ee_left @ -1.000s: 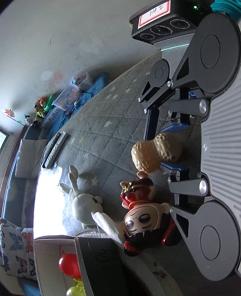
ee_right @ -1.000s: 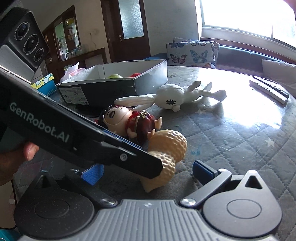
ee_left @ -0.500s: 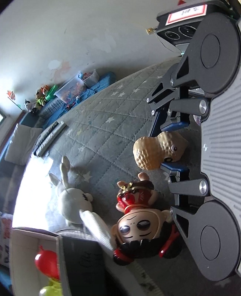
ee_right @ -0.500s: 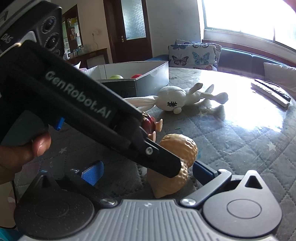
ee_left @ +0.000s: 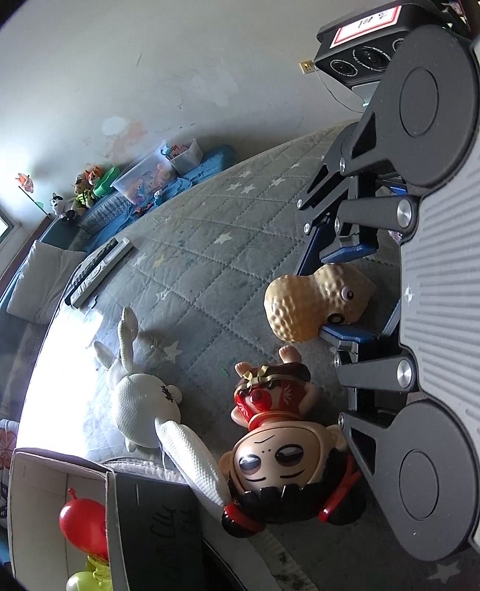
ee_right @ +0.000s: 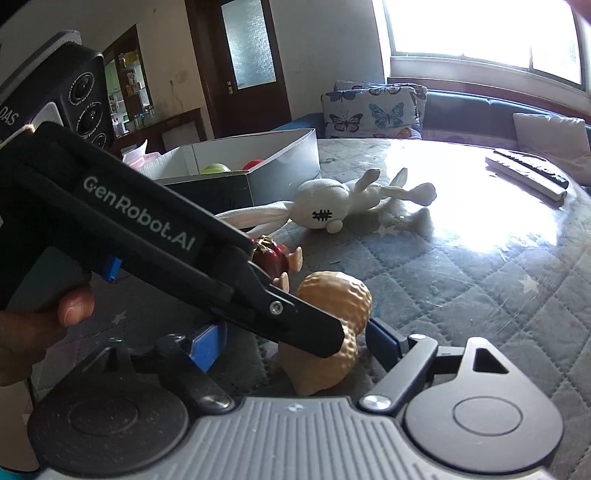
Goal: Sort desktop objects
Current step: 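Carry the peanut toy into the box and open the left gripper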
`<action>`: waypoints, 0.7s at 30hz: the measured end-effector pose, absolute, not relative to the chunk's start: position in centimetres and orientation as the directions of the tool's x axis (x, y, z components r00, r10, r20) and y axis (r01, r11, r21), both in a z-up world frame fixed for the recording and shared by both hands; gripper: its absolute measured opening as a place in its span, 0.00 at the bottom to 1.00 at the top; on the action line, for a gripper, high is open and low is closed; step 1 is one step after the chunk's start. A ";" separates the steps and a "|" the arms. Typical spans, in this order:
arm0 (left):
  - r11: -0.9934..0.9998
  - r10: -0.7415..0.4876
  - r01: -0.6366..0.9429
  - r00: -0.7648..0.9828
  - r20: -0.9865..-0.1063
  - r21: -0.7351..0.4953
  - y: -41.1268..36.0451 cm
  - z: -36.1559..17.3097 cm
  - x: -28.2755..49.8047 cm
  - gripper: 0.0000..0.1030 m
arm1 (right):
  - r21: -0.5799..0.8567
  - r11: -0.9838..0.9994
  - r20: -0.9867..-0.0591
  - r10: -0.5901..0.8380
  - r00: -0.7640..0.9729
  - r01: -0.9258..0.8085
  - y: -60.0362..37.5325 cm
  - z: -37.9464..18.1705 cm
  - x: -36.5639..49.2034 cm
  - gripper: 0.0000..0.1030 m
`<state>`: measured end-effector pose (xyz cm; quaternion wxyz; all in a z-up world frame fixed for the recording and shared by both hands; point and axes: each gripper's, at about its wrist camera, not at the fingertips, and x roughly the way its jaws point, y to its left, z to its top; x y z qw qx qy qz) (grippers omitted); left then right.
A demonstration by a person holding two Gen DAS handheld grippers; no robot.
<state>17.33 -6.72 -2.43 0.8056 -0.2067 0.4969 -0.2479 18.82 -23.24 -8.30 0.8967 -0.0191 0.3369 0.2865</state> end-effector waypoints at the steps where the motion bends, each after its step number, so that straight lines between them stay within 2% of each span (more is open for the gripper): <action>1: 0.792 -0.604 0.199 0.386 -0.697 -0.576 -6.7 -2.4 17.3 0.38 | 0.156 0.837 -0.616 0.498 0.610 -0.525 -23.2 -8.3 18.8 0.82; 10: 0.781 -0.618 0.235 0.425 -0.662 -0.579 -6.1 -1.2 16.1 0.38 | 0.130 0.848 -0.606 0.478 0.635 -0.515 -22.9 -7.2 18.0 0.74; 21: 0.787 -0.585 0.229 0.568 -0.579 -0.573 -1.1 3.6 14.5 0.38 | 0.041 0.799 -0.541 0.523 0.659 -0.601 -18.6 -2.6 18.2 0.74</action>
